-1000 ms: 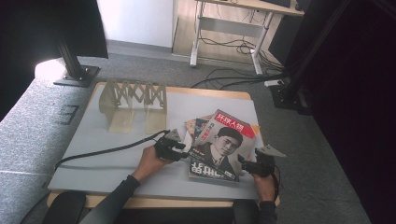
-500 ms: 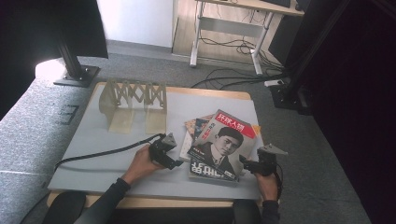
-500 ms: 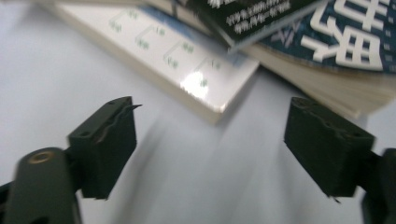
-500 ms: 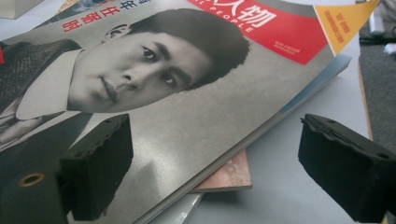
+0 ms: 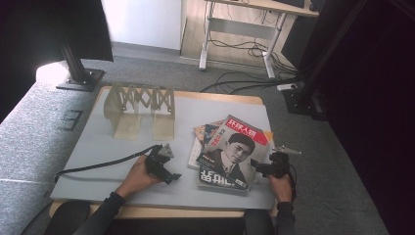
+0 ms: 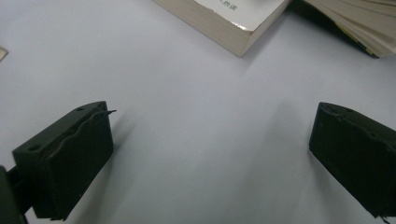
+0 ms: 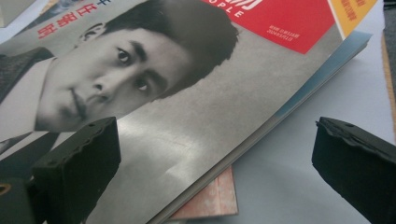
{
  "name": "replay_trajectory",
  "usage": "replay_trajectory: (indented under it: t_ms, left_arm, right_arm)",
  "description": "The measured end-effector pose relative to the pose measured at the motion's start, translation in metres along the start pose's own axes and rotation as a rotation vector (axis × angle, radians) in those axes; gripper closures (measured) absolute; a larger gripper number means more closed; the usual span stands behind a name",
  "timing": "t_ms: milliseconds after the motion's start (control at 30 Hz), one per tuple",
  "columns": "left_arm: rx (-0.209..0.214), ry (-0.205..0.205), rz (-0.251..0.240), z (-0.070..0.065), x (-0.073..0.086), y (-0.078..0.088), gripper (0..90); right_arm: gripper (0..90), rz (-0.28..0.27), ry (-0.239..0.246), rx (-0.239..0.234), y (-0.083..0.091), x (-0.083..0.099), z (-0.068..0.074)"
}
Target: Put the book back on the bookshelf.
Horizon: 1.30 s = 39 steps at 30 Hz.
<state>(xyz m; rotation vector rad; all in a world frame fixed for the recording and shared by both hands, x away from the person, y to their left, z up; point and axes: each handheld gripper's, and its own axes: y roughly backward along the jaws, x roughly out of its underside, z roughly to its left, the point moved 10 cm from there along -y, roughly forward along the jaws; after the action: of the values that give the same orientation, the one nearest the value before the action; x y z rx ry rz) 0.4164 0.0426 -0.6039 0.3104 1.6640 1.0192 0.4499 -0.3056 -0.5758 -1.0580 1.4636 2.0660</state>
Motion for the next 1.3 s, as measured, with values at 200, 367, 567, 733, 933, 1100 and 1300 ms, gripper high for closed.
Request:
replay_trajectory:
  t_ms: [200,367,567,733,933,1100,1300]
  left_arm:
    - [-0.012,-0.010,0.003,-0.001,0.000,-0.001,0.0]
    - [-0.013,-0.011,0.002,-0.001,0.001,-0.001,0.0]
    - [-0.014,-0.011,0.001,-0.001,0.001,-0.001,0.0]
    - [-0.014,-0.012,0.001,-0.001,0.001,-0.001,0.0]
    - [-0.014,-0.012,0.001,-0.001,0.001,-0.001,0.0]
    - [-0.014,-0.012,0.001,-0.001,0.001,-0.001,0.0]
    - [-0.014,-0.012,0.001,-0.001,0.001,-0.001,0.0]
  right_arm:
    - [1.0,0.017,-0.019,-0.025,-0.006,-0.001,-0.002]
    - [1.0,0.024,-0.051,-0.053,-0.009,-0.003,-0.006]
    - [0.4,0.036,-0.080,-0.088,-0.015,-0.003,-0.007]
    - [0.0,0.048,-0.139,-0.127,-0.022,-0.003,-0.010]
    - [0.0,0.049,-0.167,-0.155,-0.027,-0.005,-0.011]
    - [0.0,0.061,-0.162,-0.156,-0.033,-0.011,-0.015]
    - [0.7,0.060,-0.178,-0.156,-0.039,-0.018,-0.021]
